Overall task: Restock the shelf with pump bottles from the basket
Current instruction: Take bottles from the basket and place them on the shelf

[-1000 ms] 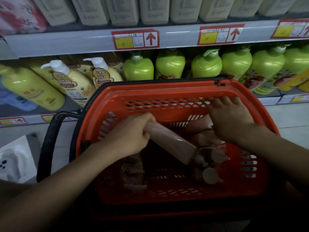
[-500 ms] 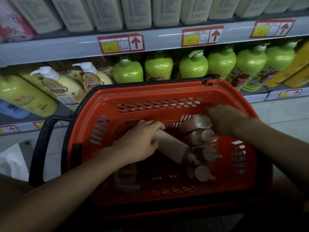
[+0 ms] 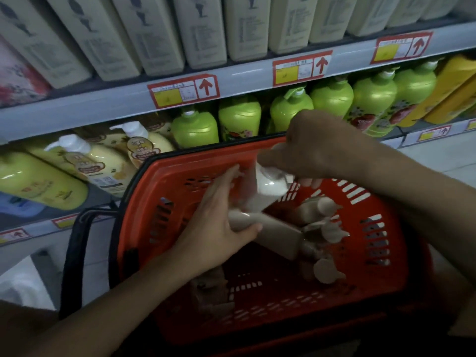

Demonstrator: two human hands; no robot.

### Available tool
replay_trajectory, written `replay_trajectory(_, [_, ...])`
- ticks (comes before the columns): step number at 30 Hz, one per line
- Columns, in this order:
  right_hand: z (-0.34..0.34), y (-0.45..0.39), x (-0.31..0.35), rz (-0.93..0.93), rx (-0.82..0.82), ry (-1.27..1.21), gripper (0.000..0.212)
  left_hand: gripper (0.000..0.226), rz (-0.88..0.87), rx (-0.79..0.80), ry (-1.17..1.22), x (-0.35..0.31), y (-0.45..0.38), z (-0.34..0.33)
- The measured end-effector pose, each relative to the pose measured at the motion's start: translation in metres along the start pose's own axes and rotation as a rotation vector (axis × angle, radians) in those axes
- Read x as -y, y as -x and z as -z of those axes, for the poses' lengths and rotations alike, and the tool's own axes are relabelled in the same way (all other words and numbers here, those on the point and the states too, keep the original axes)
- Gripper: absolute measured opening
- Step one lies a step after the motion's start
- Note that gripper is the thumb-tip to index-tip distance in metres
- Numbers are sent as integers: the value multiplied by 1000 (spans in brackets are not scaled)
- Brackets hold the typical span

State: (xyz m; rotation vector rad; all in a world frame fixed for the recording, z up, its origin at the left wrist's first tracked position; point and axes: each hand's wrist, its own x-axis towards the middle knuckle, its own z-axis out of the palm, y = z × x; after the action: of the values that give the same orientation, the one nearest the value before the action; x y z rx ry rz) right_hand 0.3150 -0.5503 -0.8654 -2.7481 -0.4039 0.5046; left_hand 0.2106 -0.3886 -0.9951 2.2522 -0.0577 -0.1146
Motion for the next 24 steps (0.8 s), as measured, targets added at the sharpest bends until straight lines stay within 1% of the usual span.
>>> replay_trajectory(2, [4, 14, 14, -85, 95, -275, 47, 106, -44, -59, -10, 4, 4, 6])
replay_trajectory(3, [3, 20, 20, -115, 121, -396, 44, 103, -73, -98, -22, 6, 7, 9])
replay_trajectory(5, [-1, 30, 27, -123, 132, -533, 42, 89, -68, -170, 25, 8, 13, 16])
replay_trajectory(7, [-8, 37, 33, -114, 111, -650, 47, 71, -7, -227, 139, 4, 18, 26])
replay_trajectory(8, [-11, 37, 34, -125, 94, -737, 52, 66, 44, -242, 201, 2, 20, 31])
replay_trajectory(10, [-22, 36, 35, -163, 77, -904, 62, 67, 195, -251, 389, 1, 19, 42])
replay_trajectory(12, [-39, 43, 34, -170, 42, -925, 56, 75, 325, -173, 739, 0, 23, 53])
replay_trajectory(13, [-50, 48, 34, -140, 28, -897, 47, 76, 347, -125, 891, 0, 29, 60])
replay_trajectory(15, [-73, 66, 43, -40, 63, -870, 29, 73, 328, -47, 1064, -3, 45, 74])
replay_trajectory(17, [-89, 86, 57, 26, 128, -996, 26, 61, 283, -6, 1115, -9, 67, 88])
replay_trajectory(19, [-97, 100, 71, 91, 114, -1100, 27, 51, 237, -15, 1141, -12, 90, 102])
replay_trajectory(22, [-106, 114, 90, 163, 76, -1124, 28, 53, 221, -79, 1126, -10, 118, 115])
replay_trajectory(24, [-111, 122, 103, 172, 67, -1134, 29, 55, 208, -82, 1061, -11, 131, 125])
